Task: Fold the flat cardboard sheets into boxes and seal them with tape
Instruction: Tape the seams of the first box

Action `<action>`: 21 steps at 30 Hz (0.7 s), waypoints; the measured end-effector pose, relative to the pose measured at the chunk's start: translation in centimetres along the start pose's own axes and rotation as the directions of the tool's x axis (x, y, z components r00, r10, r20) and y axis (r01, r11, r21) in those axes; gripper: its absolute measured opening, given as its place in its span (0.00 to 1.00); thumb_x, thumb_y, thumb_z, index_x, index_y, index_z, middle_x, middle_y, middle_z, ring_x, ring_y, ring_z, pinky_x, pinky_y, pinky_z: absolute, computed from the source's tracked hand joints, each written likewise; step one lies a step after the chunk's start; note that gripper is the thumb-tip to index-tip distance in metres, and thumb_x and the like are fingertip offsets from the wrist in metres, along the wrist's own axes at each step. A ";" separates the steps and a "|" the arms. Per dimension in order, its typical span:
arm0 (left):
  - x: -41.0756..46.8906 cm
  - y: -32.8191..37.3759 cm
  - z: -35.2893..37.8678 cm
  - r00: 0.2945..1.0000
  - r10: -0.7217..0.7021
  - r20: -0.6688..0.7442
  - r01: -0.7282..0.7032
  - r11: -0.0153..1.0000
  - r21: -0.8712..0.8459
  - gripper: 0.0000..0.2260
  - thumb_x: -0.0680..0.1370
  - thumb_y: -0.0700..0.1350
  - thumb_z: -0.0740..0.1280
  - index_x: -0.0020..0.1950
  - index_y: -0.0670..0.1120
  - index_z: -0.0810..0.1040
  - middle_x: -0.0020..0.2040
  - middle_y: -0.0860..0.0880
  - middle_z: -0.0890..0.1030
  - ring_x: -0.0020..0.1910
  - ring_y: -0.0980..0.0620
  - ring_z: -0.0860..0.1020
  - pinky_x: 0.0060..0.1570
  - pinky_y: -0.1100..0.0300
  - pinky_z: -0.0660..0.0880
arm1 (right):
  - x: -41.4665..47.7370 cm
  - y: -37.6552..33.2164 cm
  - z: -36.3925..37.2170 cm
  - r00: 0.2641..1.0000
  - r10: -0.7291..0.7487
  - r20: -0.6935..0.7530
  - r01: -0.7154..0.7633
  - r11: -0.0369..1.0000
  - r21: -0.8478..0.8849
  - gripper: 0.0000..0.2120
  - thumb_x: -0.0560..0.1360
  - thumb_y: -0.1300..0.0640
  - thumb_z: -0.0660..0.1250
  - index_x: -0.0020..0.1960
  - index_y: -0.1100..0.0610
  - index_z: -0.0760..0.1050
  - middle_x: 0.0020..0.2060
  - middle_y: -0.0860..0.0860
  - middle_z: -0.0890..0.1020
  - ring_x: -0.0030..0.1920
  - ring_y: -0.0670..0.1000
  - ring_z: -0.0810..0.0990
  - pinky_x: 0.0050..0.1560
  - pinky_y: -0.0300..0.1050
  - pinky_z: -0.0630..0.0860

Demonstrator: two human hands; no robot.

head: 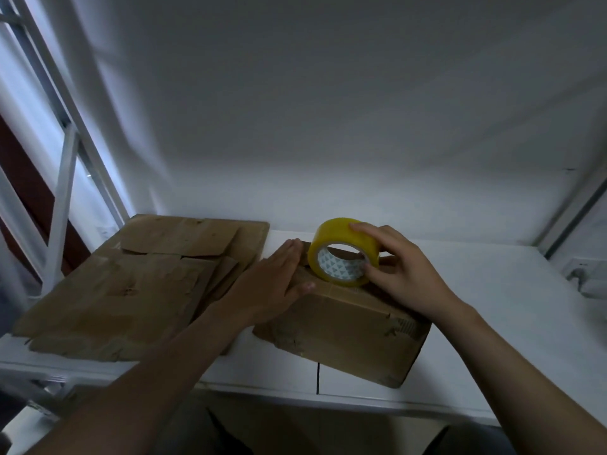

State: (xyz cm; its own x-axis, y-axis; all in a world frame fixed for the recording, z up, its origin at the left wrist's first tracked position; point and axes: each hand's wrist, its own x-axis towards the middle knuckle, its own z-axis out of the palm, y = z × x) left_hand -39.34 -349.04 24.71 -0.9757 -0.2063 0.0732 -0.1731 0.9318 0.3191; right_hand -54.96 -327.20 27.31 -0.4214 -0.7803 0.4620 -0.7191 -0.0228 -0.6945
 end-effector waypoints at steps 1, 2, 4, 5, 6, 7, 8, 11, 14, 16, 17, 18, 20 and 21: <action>0.0 0.1 0.0 1.000 -0.003 0.009 0.003 0.999 0.036 0.40 0.79 0.69 0.50 0.83 0.46 0.44 0.83 0.51 0.46 0.81 0.57 0.44 0.79 0.49 0.55 | 0.4 -0.3 -0.2 1.000 0.003 0.006 -0.003 1.000 -0.031 0.28 0.77 0.64 0.70 0.72 0.42 0.71 0.55 0.47 0.75 0.58 0.49 0.77 0.54 0.50 0.81; 0.1 0.2 0.0 1.000 -0.003 0.009 0.003 0.998 0.065 0.44 0.76 0.72 0.46 0.83 0.46 0.43 0.83 0.51 0.46 0.81 0.56 0.44 0.79 0.47 0.56 | 0.7 -0.6 -0.4 1.000 0.002 0.014 -0.001 0.997 -0.075 0.29 0.76 0.63 0.70 0.71 0.40 0.72 0.55 0.46 0.75 0.57 0.48 0.77 0.52 0.49 0.80; 0.1 0.3 0.0 1.000 -0.012 0.020 0.010 0.994 0.112 0.47 0.72 0.75 0.40 0.83 0.46 0.43 0.83 0.51 0.45 0.81 0.56 0.44 0.78 0.46 0.56 | 1.3 -1.1 -1.2 1.000 -0.010 0.029 0.016 0.982 -0.187 0.28 0.73 0.59 0.69 0.68 0.37 0.73 0.52 0.44 0.74 0.53 0.45 0.76 0.49 0.44 0.77; 0.1 0.2 0.0 0.999 -0.023 0.034 0.018 0.991 0.131 0.47 0.72 0.75 0.39 0.83 0.47 0.42 0.83 0.51 0.44 0.81 0.56 0.44 0.79 0.46 0.56 | 1.4 -1.2 -1.9 0.999 -0.012 0.035 0.020 0.971 -0.236 0.27 0.72 0.58 0.68 0.67 0.36 0.74 0.50 0.43 0.74 0.51 0.44 0.75 0.47 0.40 0.74; 0.1 0.2 0.0 0.999 -0.027 0.043 0.020 0.989 0.146 0.48 0.71 0.75 0.38 0.83 0.47 0.42 0.83 0.51 0.43 0.81 0.57 0.43 0.79 0.46 0.55 | 1.3 -1.3 -2.7 0.999 -0.006 0.042 0.017 0.961 -0.277 0.27 0.70 0.57 0.67 0.66 0.36 0.75 0.48 0.43 0.73 0.49 0.44 0.75 0.46 0.38 0.71; 0.1 0.2 -0.1 0.999 -0.023 0.044 0.016 0.988 0.157 0.49 0.70 0.77 0.36 0.83 0.47 0.42 0.83 0.51 0.43 0.81 0.56 0.43 0.79 0.46 0.55 | 1.1 -1.2 -3.6 0.999 0.007 0.051 0.009 0.951 -0.309 0.27 0.70 0.57 0.67 0.65 0.36 0.76 0.47 0.43 0.73 0.47 0.43 0.74 0.44 0.38 0.70; 0.1 0.3 -0.1 0.999 -0.015 0.041 0.008 0.986 0.167 0.51 0.68 0.78 0.34 0.83 0.47 0.41 0.83 0.51 0.42 0.81 0.56 0.43 0.79 0.46 0.56 | 0.7 -1.1 -4.3 0.998 0.025 0.061 -0.004 0.945 -0.328 0.28 0.70 0.59 0.67 0.65 0.35 0.76 0.46 0.44 0.72 0.46 0.44 0.74 0.43 0.39 0.69; 0.3 0.4 0.0 0.999 -0.007 0.043 -0.001 0.983 0.183 0.54 0.66 0.79 0.30 0.83 0.46 0.41 0.83 0.50 0.43 0.81 0.55 0.43 0.79 0.45 0.56 | -0.4 -0.8 -5.1 0.995 0.063 0.073 -0.038 0.953 -0.299 0.30 0.74 0.64 0.69 0.65 0.32 0.75 0.46 0.46 0.72 0.47 0.45 0.73 0.43 0.37 0.71; 0.4 0.4 0.1 0.998 -0.016 0.053 0.003 0.975 0.222 0.54 0.65 0.80 0.29 0.83 0.47 0.41 0.83 0.51 0.42 0.81 0.55 0.42 0.78 0.43 0.55 | -1.2 0.2 -4.5 0.999 0.035 0.009 -0.033 0.979 -0.202 0.29 0.75 0.63 0.66 0.69 0.36 0.74 0.51 0.46 0.74 0.52 0.46 0.74 0.46 0.36 0.73; 0.7 0.4 0.3 0.997 -0.028 0.065 0.011 0.969 0.248 0.54 0.65 0.80 0.29 0.83 0.48 0.40 0.83 0.52 0.40 0.81 0.56 0.40 0.78 0.42 0.54 | -2.1 1.1 -4.1 0.998 0.038 -0.049 -0.043 0.994 -0.101 0.30 0.77 0.67 0.65 0.71 0.39 0.73 0.53 0.48 0.75 0.55 0.49 0.76 0.48 0.41 0.76; 0.9 0.5 0.4 0.996 -0.039 0.077 0.018 0.964 0.264 0.54 0.65 0.80 0.29 0.83 0.48 0.40 0.83 0.52 0.40 0.81 0.56 0.39 0.78 0.42 0.54 | -2.7 1.6 -3.9 0.996 0.037 -0.081 -0.041 0.998 -0.048 0.30 0.78 0.70 0.65 0.72 0.41 0.73 0.55 0.49 0.76 0.57 0.50 0.77 0.48 0.43 0.78; 1.0 0.5 0.4 0.995 -0.049 0.085 0.024 0.961 0.277 0.54 0.65 0.80 0.29 0.83 0.48 0.40 0.83 0.52 0.39 0.80 0.56 0.38 0.79 0.42 0.53 | -3.2 1.9 -3.5 0.993 0.030 -0.116 -0.031 1.000 -0.002 0.30 0.78 0.71 0.65 0.72 0.43 0.73 0.57 0.50 0.76 0.58 0.51 0.77 0.48 0.44 0.79; 1.4 0.8 0.6 0.993 -0.065 0.095 0.034 0.953 0.302 0.56 0.63 0.81 0.28 0.83 0.47 0.39 0.82 0.51 0.38 0.80 0.56 0.37 0.78 0.41 0.52 | -3.9 2.2 -2.6 0.983 0.015 -0.186 -0.003 0.998 0.061 0.29 0.79 0.71 0.65 0.73 0.46 0.72 0.61 0.50 0.76 0.62 0.51 0.77 0.50 0.45 0.80; 1.5 0.9 0.7 0.992 -0.072 0.101 0.037 0.947 0.318 0.58 0.62 0.81 0.27 0.83 0.47 0.39 0.82 0.51 0.38 0.80 0.55 0.37 0.78 0.41 0.52 | -4.1 2.3 -2.1 0.977 0.009 -0.214 0.008 0.997 0.077 0.28 0.79 0.71 0.65 0.73 0.46 0.72 0.62 0.50 0.76 0.63 0.51 0.76 0.53 0.44 0.80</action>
State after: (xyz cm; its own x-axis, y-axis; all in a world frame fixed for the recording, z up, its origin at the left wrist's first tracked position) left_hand -41.06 -348.29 24.49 -0.9692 -0.2422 -0.0457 -0.2426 0.9701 0.0049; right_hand -56.00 -322.74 25.00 -0.5362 -0.6287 0.5633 -0.6778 -0.0771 -0.7312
